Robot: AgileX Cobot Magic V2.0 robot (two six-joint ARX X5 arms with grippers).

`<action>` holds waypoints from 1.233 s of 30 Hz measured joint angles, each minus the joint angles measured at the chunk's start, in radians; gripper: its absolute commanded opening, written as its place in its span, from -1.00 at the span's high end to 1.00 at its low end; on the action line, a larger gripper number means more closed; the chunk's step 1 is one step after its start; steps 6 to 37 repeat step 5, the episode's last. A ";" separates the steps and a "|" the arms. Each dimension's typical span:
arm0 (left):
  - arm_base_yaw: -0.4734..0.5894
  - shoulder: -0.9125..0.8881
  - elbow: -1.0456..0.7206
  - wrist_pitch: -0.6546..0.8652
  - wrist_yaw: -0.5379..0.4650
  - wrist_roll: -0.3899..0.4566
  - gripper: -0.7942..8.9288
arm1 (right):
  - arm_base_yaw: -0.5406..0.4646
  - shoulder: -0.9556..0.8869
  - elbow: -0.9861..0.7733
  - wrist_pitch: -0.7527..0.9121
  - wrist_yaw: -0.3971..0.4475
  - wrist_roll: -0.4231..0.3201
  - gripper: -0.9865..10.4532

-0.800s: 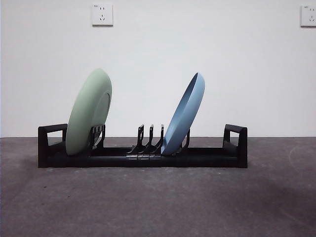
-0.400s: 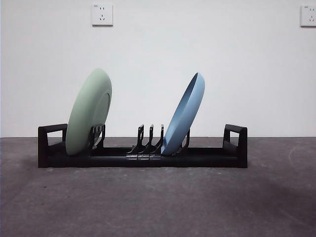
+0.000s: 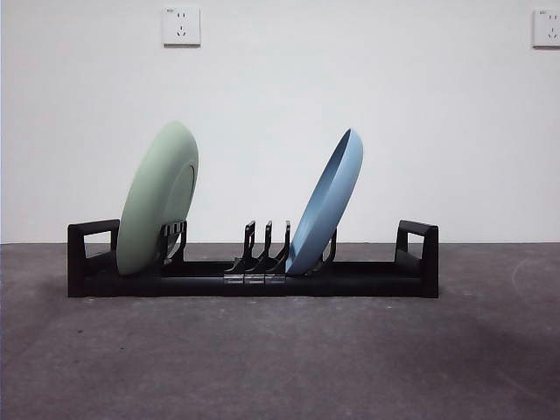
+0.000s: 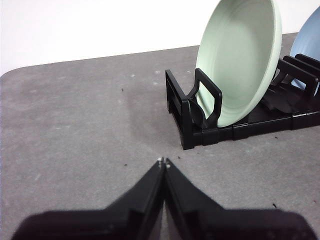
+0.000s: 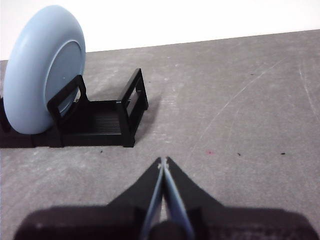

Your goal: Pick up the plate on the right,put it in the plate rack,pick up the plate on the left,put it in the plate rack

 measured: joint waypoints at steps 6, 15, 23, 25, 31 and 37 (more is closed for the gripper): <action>0.000 0.000 0.000 0.000 0.000 0.000 0.84 | 0.000 0.000 0.000 0.000 0.000 0.000 0.82; 0.000 0.000 0.000 0.000 0.000 0.000 0.84 | 0.000 0.000 0.000 0.000 0.000 0.000 0.82; 0.000 0.000 0.000 0.000 0.000 0.000 0.84 | 0.000 0.000 0.000 0.000 0.000 0.000 0.82; 0.000 0.000 0.000 0.000 0.000 0.000 0.84 | 0.000 0.000 0.000 0.000 0.000 0.000 0.82; 0.000 0.000 0.000 0.000 0.000 0.000 0.84 | 0.000 0.000 0.000 0.000 0.000 0.000 0.82; 0.000 0.000 0.000 0.000 0.000 0.000 0.84 | 0.000 0.000 0.000 0.000 0.000 0.000 0.82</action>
